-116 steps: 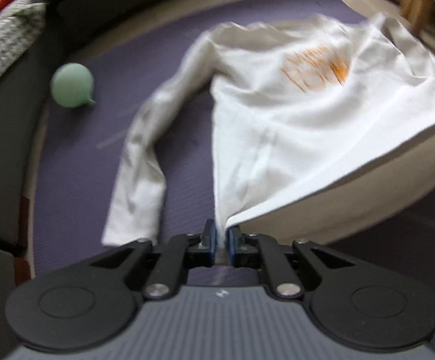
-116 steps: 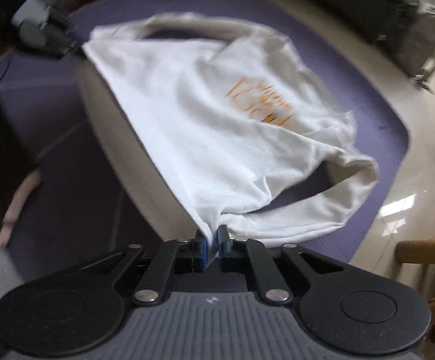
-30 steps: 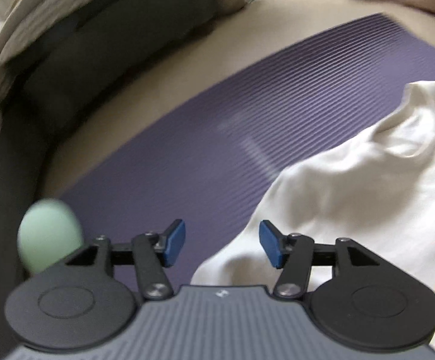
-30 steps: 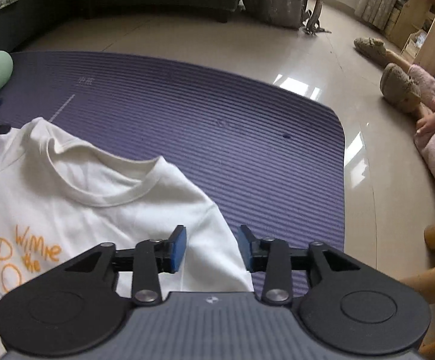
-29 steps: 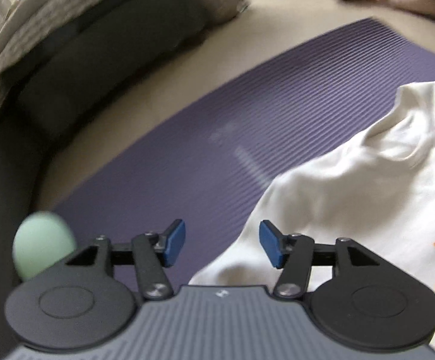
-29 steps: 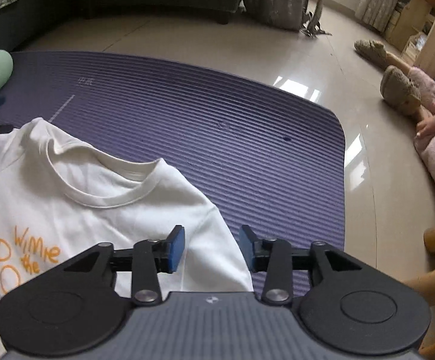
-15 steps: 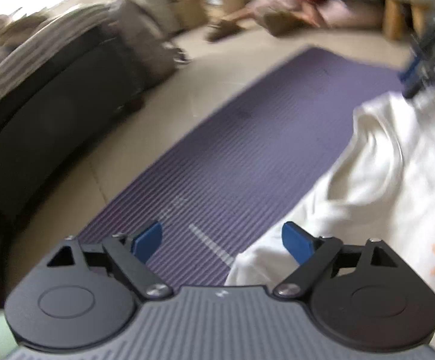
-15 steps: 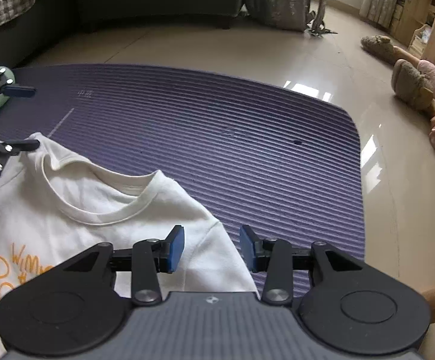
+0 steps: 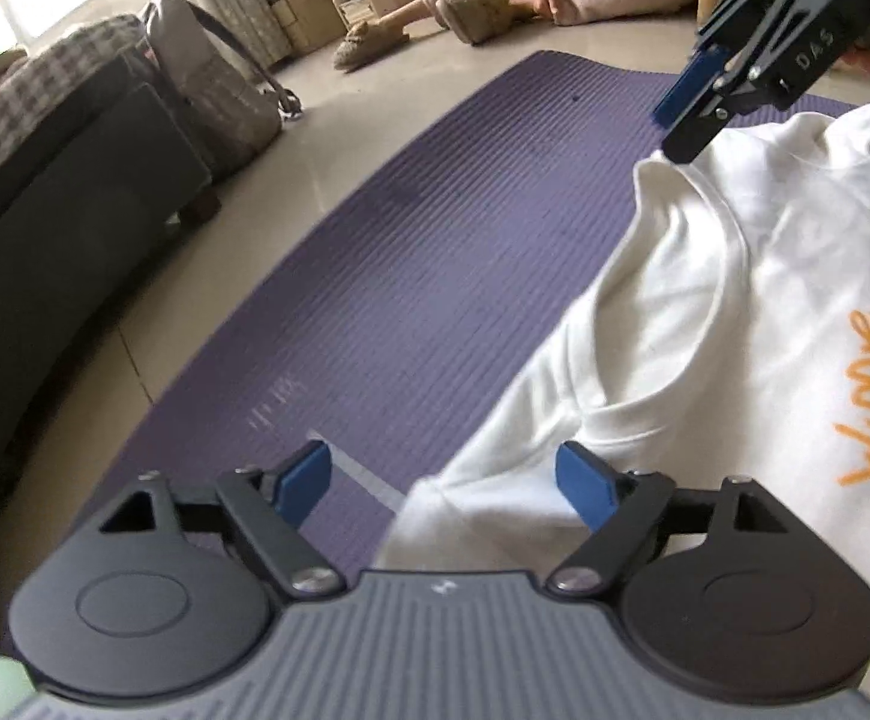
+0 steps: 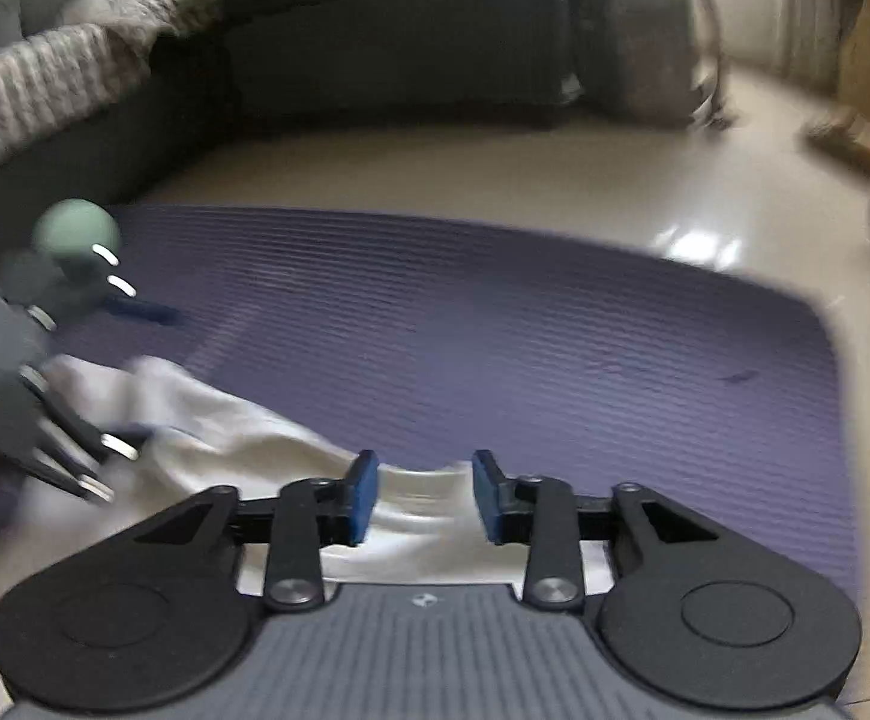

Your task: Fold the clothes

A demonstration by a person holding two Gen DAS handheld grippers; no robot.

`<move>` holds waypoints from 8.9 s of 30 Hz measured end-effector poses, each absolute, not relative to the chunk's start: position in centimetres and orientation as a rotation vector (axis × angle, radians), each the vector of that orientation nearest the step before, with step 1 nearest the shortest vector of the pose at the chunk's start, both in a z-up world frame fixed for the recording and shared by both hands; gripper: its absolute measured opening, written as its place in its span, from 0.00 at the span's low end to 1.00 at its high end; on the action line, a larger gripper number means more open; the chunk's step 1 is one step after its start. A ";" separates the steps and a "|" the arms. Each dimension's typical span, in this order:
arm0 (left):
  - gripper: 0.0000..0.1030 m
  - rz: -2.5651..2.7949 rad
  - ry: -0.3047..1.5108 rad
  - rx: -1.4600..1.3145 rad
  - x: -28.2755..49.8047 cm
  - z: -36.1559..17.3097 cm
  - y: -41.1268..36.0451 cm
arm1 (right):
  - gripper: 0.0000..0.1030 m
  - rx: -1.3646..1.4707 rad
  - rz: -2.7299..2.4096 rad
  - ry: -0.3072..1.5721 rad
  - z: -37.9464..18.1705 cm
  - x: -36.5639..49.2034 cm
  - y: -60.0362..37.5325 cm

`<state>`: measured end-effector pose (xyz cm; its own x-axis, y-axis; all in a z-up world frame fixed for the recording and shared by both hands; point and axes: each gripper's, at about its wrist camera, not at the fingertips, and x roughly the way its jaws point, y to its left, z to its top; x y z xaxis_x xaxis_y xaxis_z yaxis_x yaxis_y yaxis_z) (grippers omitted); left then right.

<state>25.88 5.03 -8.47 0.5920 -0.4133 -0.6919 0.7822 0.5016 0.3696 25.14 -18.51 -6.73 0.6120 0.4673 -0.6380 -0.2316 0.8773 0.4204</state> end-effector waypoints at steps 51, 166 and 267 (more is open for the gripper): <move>0.80 -0.785 0.613 0.681 25.0 -6.9 6.5 | 0.23 0.997 0.269 1.026 -13.0 27.5 -11.9; 0.99 -0.294 1.169 0.086 -0.5 -5.7 17.3 | 0.07 -0.468 1.006 1.247 -2.9 0.4 -10.5; 0.90 0.244 0.957 0.211 8.0 -7.2 22.3 | 0.76 -0.475 0.493 1.017 -2.5 5.8 -3.5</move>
<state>8.02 22.30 -7.17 0.5520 0.2975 -0.7789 -0.1124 0.9522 0.2840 5.80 -3.49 -2.54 0.4376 0.1654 -0.8838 -0.5909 0.7938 -0.1440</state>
